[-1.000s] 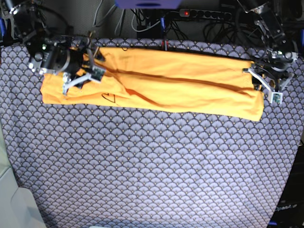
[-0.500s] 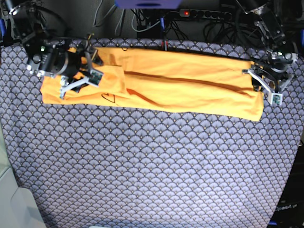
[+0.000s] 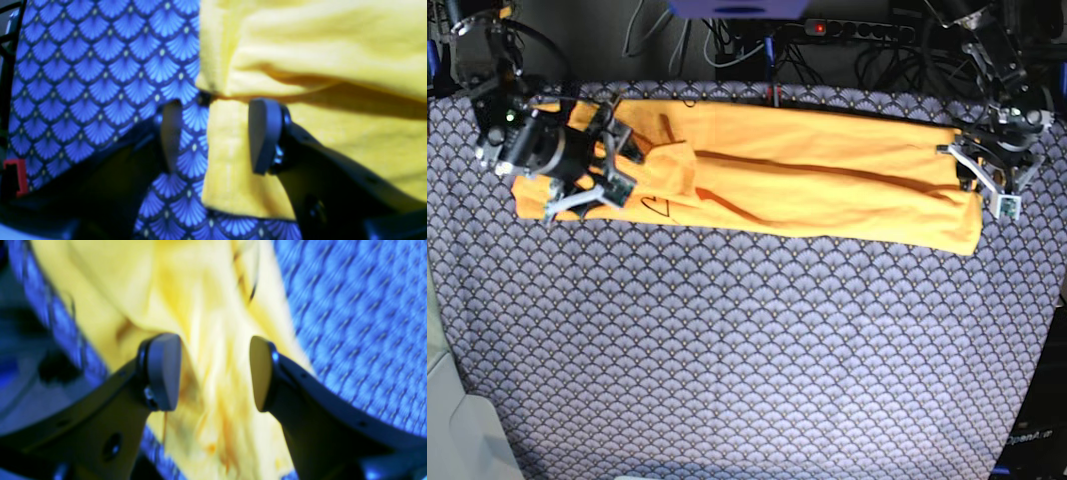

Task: Fold the T-shirt properly

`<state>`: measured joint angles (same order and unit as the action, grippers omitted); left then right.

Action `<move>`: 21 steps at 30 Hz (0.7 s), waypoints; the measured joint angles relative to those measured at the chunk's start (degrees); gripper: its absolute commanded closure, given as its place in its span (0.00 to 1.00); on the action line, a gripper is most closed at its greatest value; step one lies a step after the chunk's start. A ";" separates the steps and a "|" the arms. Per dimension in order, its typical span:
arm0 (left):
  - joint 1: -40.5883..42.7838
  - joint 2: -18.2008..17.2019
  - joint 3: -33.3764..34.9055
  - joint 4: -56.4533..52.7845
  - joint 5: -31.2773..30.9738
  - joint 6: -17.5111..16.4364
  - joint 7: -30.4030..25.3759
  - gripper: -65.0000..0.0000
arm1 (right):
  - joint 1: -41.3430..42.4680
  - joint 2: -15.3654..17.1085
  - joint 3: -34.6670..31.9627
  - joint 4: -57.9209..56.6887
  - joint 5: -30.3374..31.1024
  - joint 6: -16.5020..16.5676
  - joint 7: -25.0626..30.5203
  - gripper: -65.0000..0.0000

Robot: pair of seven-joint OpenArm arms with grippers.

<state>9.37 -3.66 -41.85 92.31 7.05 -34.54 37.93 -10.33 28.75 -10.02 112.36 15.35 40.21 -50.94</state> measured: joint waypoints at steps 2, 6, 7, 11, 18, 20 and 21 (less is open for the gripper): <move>-0.02 -0.07 -0.02 0.00 -0.02 0.00 -0.02 0.52 | 0.07 0.83 1.16 0.04 -1.53 -0.02 -0.92 0.48; -0.02 -0.02 -0.04 -0.02 -0.02 -0.02 0.00 0.52 | -2.12 1.84 1.07 0.04 -0.46 -0.13 0.13 0.48; -0.17 0.04 -0.02 -0.02 -0.02 0.00 -0.02 0.52 | -2.93 2.19 1.07 0.07 -0.66 0.02 -0.13 0.48; -1.27 -0.13 -0.07 -0.35 -0.02 0.00 -0.04 0.52 | -4.44 2.34 1.11 0.17 -0.96 0.00 -0.02 0.48; -1.66 -0.09 -0.07 -0.39 0.00 -0.02 0.02 0.52 | -6.51 2.36 1.11 0.17 -1.03 0.00 -0.24 0.48; -2.10 -0.11 -0.04 -0.39 -0.02 0.00 -0.09 0.52 | -6.38 2.36 1.11 0.17 -1.03 0.00 -0.11 0.48; -2.08 -0.11 -0.04 -0.39 0.00 0.00 -0.24 0.52 | -6.45 2.34 1.11 0.20 -1.01 0.00 -0.15 0.48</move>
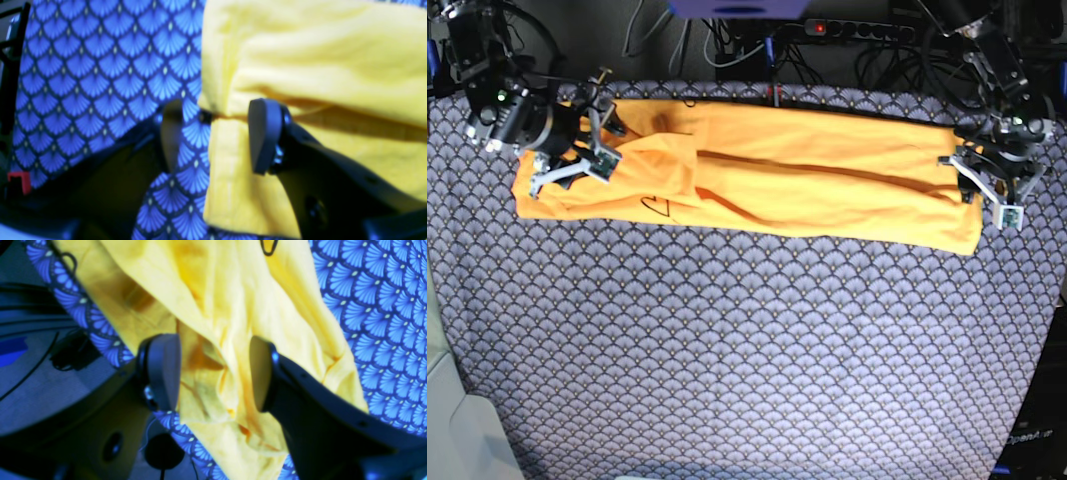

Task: Fold the T-shirt properly

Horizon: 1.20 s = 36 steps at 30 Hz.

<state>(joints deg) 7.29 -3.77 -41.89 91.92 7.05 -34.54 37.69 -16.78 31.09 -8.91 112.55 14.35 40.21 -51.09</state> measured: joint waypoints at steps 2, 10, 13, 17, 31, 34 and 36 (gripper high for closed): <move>0.15 0.07 -0.02 0.00 0.00 0.00 0.07 0.52 | -0.11 -0.02 -0.15 -0.02 -0.02 0.00 -0.15 0.48; 0.17 0.11 -0.02 0.00 0.02 0.00 0.07 0.52 | -0.07 -3.69 -0.26 0.00 -0.31 0.00 -0.26 0.48; 0.02 0.15 0.00 0.00 -0.02 -0.02 0.04 0.52 | 0.15 -5.49 -0.39 -0.02 0.04 -0.02 0.17 0.48; 0.02 0.11 -0.02 0.00 0.00 0.00 0.04 0.52 | 2.14 -6.56 -0.42 -0.33 -0.13 -0.02 -0.48 0.48; 0.00 -0.07 0.00 0.00 0.00 0.00 0.04 0.52 | 12.44 -8.22 -0.48 -17.57 -0.15 -0.17 5.51 0.47; -0.04 -0.11 0.00 0.00 0.00 -0.02 0.04 0.52 | 13.84 -7.30 -0.52 -21.64 0.09 -0.11 6.82 0.48; -0.66 -0.13 -0.02 0.00 0.46 0.00 0.28 0.52 | 14.80 -7.06 -0.35 -21.79 -0.17 -0.15 6.80 0.48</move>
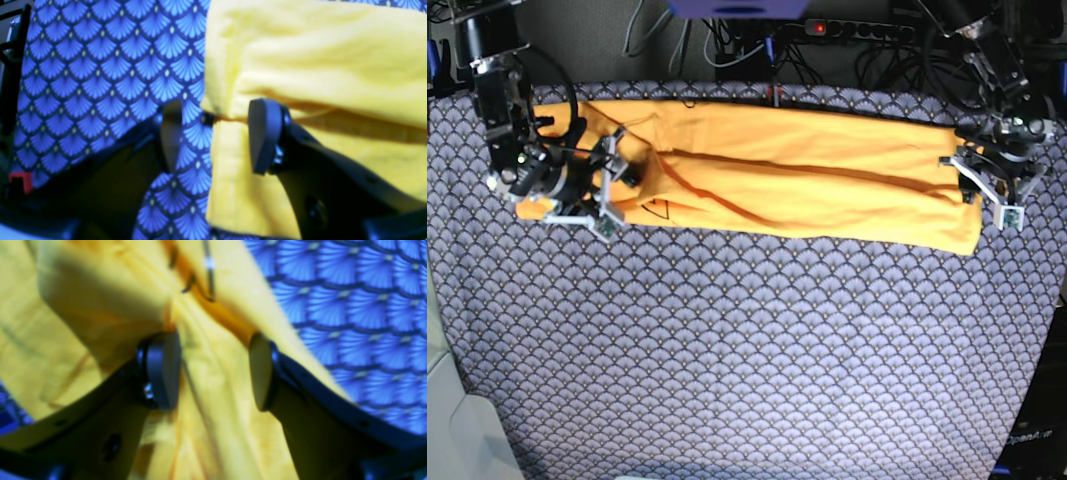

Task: Fold the T-shirt properly

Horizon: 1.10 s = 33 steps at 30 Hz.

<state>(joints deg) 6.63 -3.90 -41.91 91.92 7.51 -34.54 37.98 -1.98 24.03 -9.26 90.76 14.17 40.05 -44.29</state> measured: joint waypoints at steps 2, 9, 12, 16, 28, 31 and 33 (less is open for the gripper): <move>-0.48 -0.09 0.02 0.00 -0.09 -0.02 -0.31 0.52 | 0.22 1.66 0.00 1.70 0.33 -0.02 0.48 0.48; -0.83 0.04 0.13 0.00 -0.24 -0.02 -0.02 0.52 | -0.13 4.20 0.35 10.05 -0.09 -0.02 -3.65 0.47; -1.40 0.11 0.11 0.00 -0.28 -0.02 -0.07 0.52 | -0.44 4.13 0.35 11.15 -0.02 -0.02 -4.57 0.47; -1.25 0.13 0.11 0.00 -0.26 0.00 -0.07 0.52 | -0.83 4.02 0.37 11.32 0.22 -0.02 -4.76 0.48; -1.25 0.11 0.11 -0.02 -0.24 0.00 -0.04 0.52 | -5.22 2.21 0.37 20.98 0.02 0.17 -11.04 0.48; -1.25 0.28 0.11 -0.02 -0.26 -0.13 -0.04 0.52 | -4.81 0.66 0.37 20.98 0.42 0.15 -11.02 0.48; -1.25 0.26 0.11 -0.02 -0.26 -0.02 -0.04 0.52 | -4.46 0.33 0.20 21.00 0.26 0.15 -10.99 0.47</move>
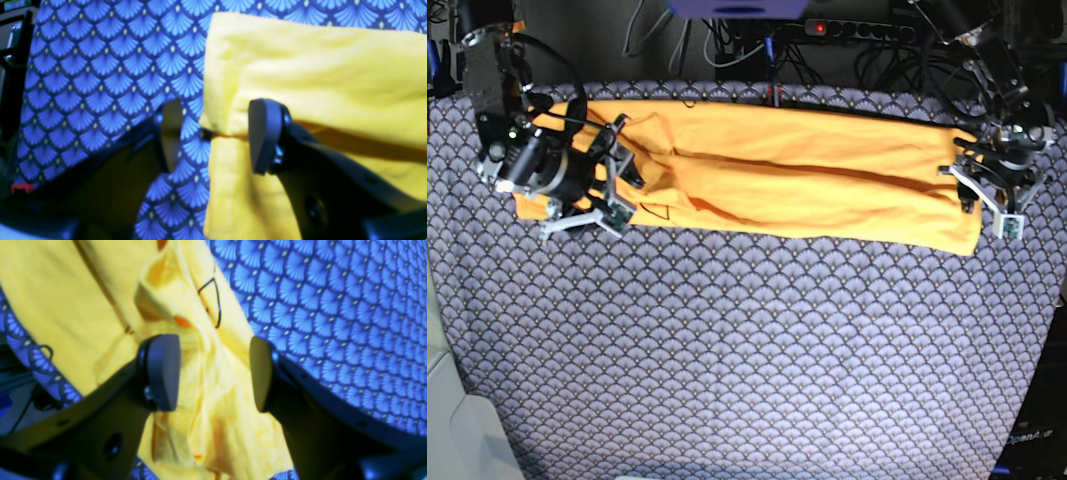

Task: Fold the T-shirt properly

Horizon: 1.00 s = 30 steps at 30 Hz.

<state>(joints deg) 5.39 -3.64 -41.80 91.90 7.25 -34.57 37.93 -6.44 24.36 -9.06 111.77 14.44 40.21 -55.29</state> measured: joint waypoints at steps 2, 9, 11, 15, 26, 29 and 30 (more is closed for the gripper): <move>-0.02 -0.04 0.00 0.00 0.00 0.02 -0.02 0.52 | 0.55 -1.77 -0.02 -0.09 -0.50 0.00 -0.44 0.47; 0.37 -0.13 -0.07 -0.02 0.00 0.02 -0.04 0.52 | 2.27 -3.82 -0.15 -0.42 -0.46 0.00 -0.33 0.47; 0.46 0.00 -0.04 -0.02 0.00 0.00 0.00 0.52 | 2.64 -4.26 -0.28 -0.42 -0.07 0.00 0.00 0.47; 0.48 -0.15 -0.11 -0.02 0.00 0.00 0.00 0.52 | 2.67 -5.11 -0.24 -1.11 -0.20 0.00 -0.26 0.47; 0.44 -0.20 -0.09 -0.02 0.04 0.00 0.00 0.52 | 3.63 -6.91 -0.35 -12.72 -0.55 -0.02 4.37 0.47; 0.44 -0.31 -0.11 -0.02 0.13 0.00 -0.02 0.52 | 3.50 -6.99 -0.33 -13.77 -0.52 0.00 5.68 0.47; 0.46 -0.28 -0.11 -0.02 0.15 0.00 -0.02 0.52 | 3.52 -7.30 -0.33 -13.75 -0.55 -0.02 5.84 0.47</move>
<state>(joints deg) 5.85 -3.92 -41.91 91.88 7.40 -34.57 37.91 -2.92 17.06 -9.39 98.02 13.89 40.18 -49.45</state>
